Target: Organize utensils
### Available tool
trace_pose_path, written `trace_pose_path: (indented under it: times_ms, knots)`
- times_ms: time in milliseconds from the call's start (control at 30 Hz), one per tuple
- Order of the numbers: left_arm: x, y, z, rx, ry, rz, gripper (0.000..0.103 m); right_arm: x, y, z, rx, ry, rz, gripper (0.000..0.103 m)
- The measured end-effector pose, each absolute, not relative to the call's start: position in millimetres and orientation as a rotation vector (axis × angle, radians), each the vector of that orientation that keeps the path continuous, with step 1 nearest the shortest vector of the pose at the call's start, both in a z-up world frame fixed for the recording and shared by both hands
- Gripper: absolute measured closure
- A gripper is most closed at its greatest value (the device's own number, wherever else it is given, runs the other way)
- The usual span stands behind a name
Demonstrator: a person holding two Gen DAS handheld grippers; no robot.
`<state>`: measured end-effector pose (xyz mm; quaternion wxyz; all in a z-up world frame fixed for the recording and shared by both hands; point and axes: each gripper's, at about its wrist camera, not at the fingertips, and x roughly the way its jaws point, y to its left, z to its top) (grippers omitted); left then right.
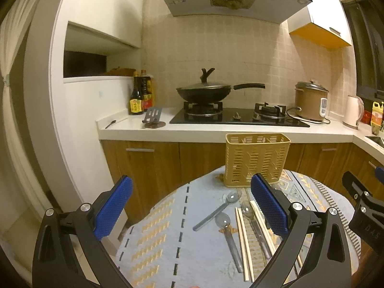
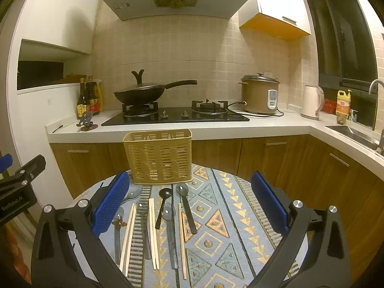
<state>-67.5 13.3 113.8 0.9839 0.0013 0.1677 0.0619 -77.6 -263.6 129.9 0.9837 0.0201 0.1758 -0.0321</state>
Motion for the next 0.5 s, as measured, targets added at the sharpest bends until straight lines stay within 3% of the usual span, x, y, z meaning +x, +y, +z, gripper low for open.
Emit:
trace_pose_path:
  times_ms: [500]
  knots:
    - [-64.4, 3.9, 102.9, 0.011, 0.319, 0.051, 0.010, -68.5, -264.5, 118.9, 0.032, 0.409, -0.060, 0.006]
